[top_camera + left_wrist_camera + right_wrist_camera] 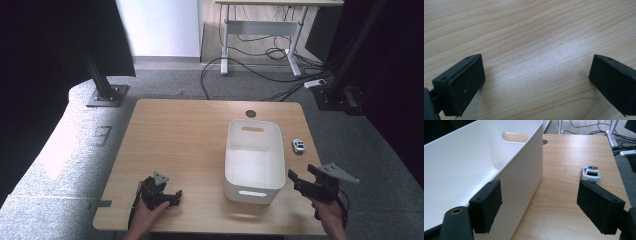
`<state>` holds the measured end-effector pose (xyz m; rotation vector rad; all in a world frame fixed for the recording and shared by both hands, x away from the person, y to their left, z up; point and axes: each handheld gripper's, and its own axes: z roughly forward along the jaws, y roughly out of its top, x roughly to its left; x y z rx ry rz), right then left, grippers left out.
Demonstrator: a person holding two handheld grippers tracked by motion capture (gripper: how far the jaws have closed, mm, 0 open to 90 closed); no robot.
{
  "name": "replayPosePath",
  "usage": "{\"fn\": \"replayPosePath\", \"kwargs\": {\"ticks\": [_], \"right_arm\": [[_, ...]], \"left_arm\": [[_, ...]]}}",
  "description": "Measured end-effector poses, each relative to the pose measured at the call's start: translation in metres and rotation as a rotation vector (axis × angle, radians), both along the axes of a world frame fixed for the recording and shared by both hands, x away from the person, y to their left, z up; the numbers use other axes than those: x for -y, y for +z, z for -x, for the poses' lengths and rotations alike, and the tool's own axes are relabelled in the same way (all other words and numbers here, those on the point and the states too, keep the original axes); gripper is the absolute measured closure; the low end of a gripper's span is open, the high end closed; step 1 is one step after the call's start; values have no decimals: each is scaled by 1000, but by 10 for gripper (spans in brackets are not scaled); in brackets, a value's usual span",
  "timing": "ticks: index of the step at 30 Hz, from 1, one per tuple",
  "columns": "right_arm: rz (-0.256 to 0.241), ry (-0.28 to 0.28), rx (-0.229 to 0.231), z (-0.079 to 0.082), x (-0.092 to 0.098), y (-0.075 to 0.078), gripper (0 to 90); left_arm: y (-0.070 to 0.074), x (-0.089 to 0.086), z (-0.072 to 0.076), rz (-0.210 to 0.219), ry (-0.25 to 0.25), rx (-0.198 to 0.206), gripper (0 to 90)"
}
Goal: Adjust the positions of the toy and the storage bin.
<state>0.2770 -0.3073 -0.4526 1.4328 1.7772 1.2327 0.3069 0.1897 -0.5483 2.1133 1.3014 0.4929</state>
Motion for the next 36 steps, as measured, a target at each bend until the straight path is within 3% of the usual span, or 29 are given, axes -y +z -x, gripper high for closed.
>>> {"fn": "replayPosePath", "kwargs": {"ticks": [36], "right_arm": [[-2,25,21,-15,-21,17,204]], "left_arm": [[0,0,0,2,1,1,4]]}}
